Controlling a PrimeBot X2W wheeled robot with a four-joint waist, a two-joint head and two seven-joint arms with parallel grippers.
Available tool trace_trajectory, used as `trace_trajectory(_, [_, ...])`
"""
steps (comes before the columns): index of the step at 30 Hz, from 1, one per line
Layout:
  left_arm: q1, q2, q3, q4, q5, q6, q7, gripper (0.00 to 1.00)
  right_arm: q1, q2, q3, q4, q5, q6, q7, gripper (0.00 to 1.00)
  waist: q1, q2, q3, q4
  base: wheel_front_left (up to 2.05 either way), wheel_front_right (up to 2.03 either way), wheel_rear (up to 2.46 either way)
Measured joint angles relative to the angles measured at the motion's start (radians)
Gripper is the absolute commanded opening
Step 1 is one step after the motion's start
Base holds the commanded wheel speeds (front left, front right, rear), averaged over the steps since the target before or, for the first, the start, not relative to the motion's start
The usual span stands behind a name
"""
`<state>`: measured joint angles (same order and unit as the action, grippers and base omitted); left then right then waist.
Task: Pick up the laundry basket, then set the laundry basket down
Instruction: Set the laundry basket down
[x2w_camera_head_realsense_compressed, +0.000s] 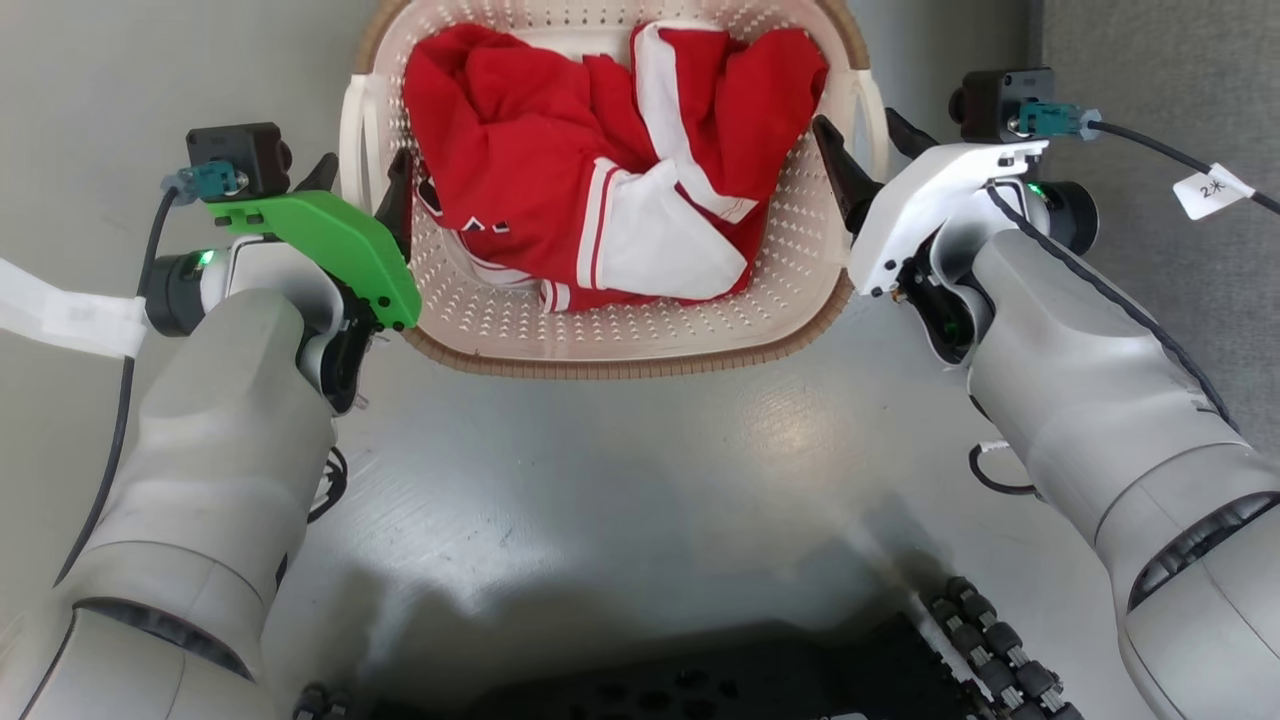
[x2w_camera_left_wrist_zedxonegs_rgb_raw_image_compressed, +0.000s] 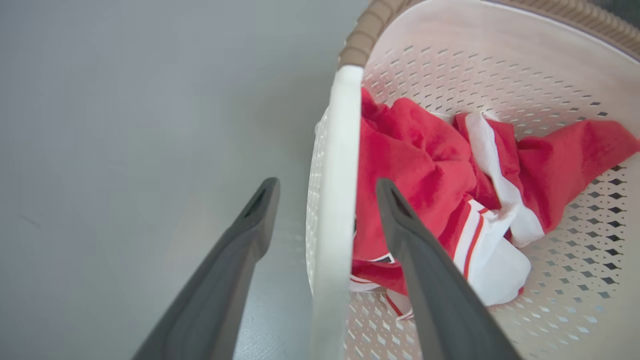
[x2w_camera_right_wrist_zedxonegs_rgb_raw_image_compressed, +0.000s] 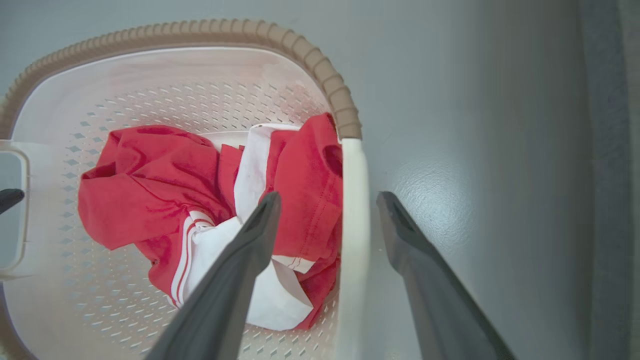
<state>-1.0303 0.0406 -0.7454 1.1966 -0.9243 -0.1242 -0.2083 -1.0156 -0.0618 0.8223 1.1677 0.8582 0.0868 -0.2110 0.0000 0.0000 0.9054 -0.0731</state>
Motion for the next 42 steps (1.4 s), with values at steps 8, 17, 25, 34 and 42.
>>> trace_trajectory(8, [0.029, 0.004, -0.004, 0.004, -0.001, 0.0, -0.013, 1.0, 0.022, 0.0, 0.004, 0.012, 0.01, -0.002, -0.008, 1.0, 0.0, 0.0, -0.059, -0.004, 0.0, 0.0, 0.0])
trace_trajectory(17, [0.095, 0.01, -0.004, -0.036, -0.008, 0.0, -0.032, 1.0, 0.07, 0.0, 0.007, 0.013, 0.015, 0.0, -0.026, 1.0, 0.0, 0.0, -0.159, -0.009, 0.0, 0.0, 0.0])
trace_trajectory(25, [0.132, 0.034, -0.003, -0.108, -0.014, 0.0, -0.043, 1.0, 0.107, 0.0, 0.002, 0.012, 0.014, 0.0, -0.036, 1.0, 0.0, 0.0, -0.258, -0.008, 0.0, 0.0, 0.0])
trace_trajectory(34, [0.185, 0.099, 0.081, -0.247, -0.01, 0.0, -0.043, 1.0, 0.131, -0.011, -0.076, -0.105, 0.011, 0.001, -0.038, 1.0, -0.0001, 0.0, -0.385, 0.0, 0.0, 0.0, 0.0])
trace_trajectory(42, [0.284, 0.143, 0.189, -0.378, 0.032, 0.0, -0.043, 1.0, 0.201, -0.058, -0.161, -0.223, -0.036, -0.019, -0.038, 1.0, -0.0001, 0.0, -0.487, 0.011, 0.0, 0.0, 0.0])
